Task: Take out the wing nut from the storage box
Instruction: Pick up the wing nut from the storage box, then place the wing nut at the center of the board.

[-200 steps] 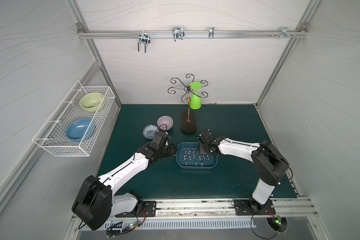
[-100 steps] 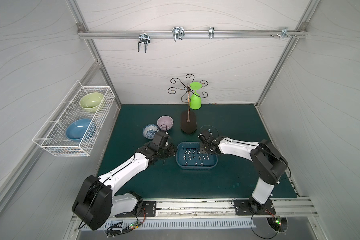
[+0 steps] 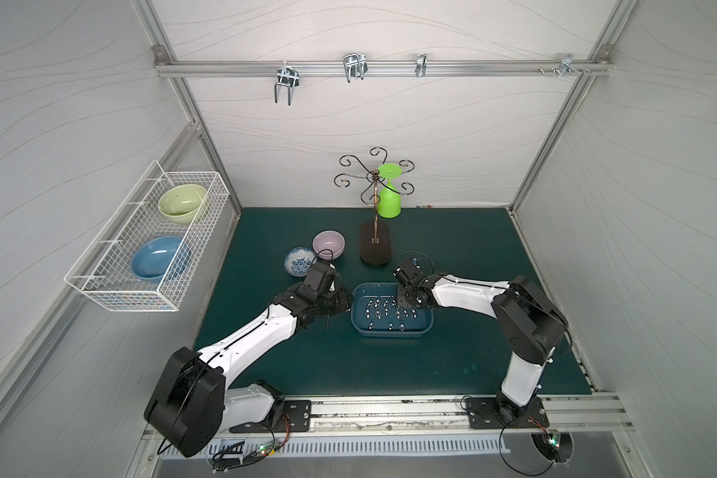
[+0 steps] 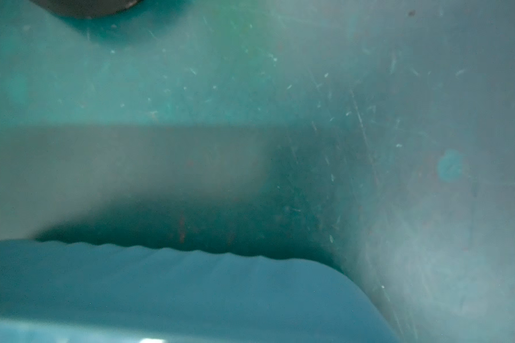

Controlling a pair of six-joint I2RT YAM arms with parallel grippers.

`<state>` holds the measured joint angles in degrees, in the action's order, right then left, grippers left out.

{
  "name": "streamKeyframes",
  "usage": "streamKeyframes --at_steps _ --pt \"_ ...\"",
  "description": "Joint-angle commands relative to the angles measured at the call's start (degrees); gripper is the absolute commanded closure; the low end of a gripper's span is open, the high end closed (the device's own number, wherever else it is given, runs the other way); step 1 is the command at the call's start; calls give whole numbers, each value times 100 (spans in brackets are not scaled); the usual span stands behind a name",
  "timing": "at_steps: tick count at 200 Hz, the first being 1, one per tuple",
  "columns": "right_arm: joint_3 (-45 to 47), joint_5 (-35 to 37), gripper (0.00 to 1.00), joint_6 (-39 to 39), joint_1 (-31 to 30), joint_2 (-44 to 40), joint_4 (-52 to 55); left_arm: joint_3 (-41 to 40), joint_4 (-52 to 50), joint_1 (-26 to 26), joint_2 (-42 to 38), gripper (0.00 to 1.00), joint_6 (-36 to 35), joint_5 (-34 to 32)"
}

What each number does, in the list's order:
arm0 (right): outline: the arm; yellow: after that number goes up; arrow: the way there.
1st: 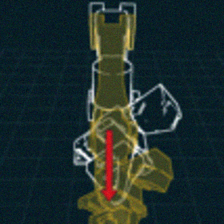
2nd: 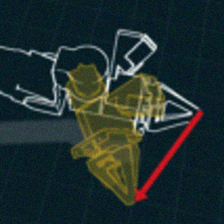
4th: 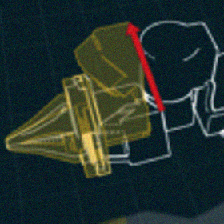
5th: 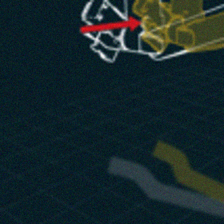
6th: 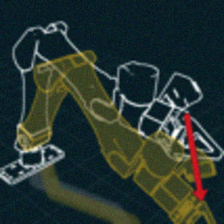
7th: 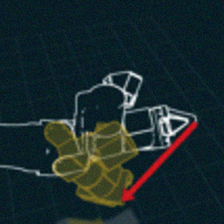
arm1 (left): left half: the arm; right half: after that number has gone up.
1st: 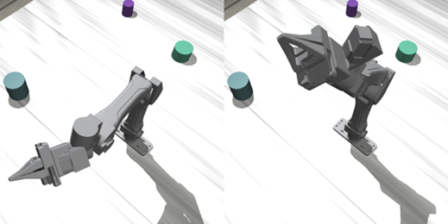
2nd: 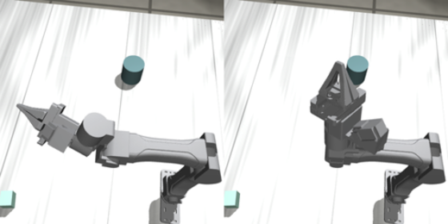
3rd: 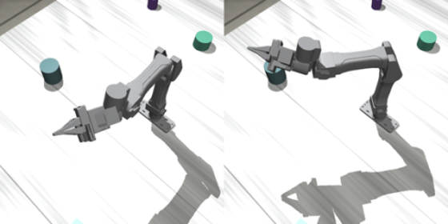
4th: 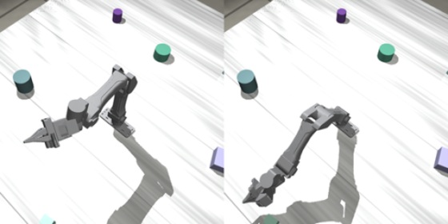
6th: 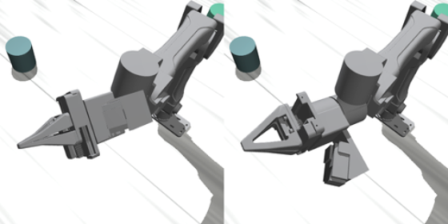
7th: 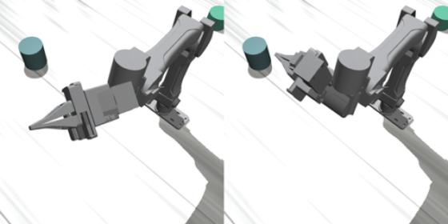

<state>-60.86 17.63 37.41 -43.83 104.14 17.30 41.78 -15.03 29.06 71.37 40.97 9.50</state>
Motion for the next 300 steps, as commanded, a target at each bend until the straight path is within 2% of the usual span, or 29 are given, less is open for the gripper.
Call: streamKeyframes --at_steps 1,52,59,164,193,211,227,266,300 --pt "-42 141 85 -104 14 143 -22 6 219 29 34 63 25 22" --pt "-5 162 96 -135 -48 -35 -30 15 279 30 138 64 59 69" --pt "33 183 100 -162 -48 -71 -57 16 296 30 161 64 81 91" --pt "318 288 100 -492 -207 -907 -113 356 489 282 603 65 232 364" --pt "447 127 100 -546 -197 -1370 12 533 1029 435 885 65 291 1018" --pt "527 -179 100 -559 -117 -1678 127 738 1597 621 1277 65 457 1637" --pt "611 -374 100 -600 -17 -1914 259 1125 1689 863 1686 66 438 1968" --pt "964 -398 100 -674 159 -2364 361 1455 1241 1013 1819 66 451 1417" --pt "1275 -584 100 -733 593 -2961 436 1684 1724 1253 2087 66 548 1825"
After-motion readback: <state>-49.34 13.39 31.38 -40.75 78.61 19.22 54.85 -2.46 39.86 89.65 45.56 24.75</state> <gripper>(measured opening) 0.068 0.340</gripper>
